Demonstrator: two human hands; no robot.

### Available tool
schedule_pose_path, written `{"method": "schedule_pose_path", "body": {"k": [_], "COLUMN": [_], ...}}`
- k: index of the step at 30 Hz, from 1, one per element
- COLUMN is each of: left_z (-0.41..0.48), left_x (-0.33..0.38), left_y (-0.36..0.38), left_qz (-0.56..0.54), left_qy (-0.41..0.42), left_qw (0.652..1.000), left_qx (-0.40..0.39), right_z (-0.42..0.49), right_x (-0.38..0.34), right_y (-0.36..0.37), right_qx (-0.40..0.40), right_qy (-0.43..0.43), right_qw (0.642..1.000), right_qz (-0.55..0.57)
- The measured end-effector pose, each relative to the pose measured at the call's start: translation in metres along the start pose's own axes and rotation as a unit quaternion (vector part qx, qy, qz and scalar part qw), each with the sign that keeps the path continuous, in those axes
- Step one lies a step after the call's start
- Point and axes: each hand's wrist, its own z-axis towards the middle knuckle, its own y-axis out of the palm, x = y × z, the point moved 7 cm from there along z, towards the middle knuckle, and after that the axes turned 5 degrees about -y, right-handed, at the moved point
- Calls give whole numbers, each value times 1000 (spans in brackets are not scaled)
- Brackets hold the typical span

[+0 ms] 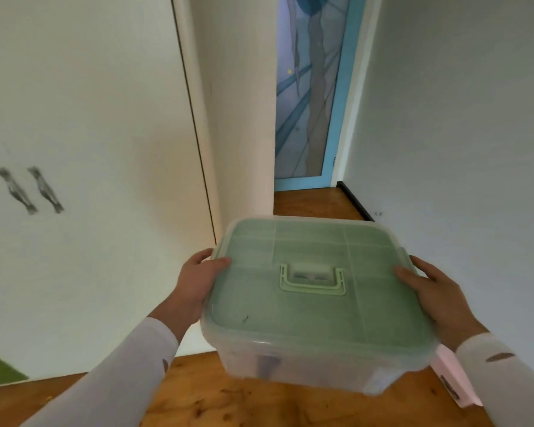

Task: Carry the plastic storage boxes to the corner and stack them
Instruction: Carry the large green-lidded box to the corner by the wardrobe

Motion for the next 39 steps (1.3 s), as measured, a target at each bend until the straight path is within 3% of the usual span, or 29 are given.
{"method": "schedule_pose_path", "body": {"k": [18, 39], "left_z": [-88, -225], "left_x": [-17, -43], "left_y": [-205, -306], "left_qz": [-27, -127], "left_qy": [5, 9], "left_qw": [978, 894], "left_qx": [205, 430], "right_z": [-42, -89], "right_x": [7, 7], "right_y": [187, 375], "right_qx": [-181, -423], "right_qy": [12, 11], "right_qw": [983, 905], "right_qz": [-42, -49]}}
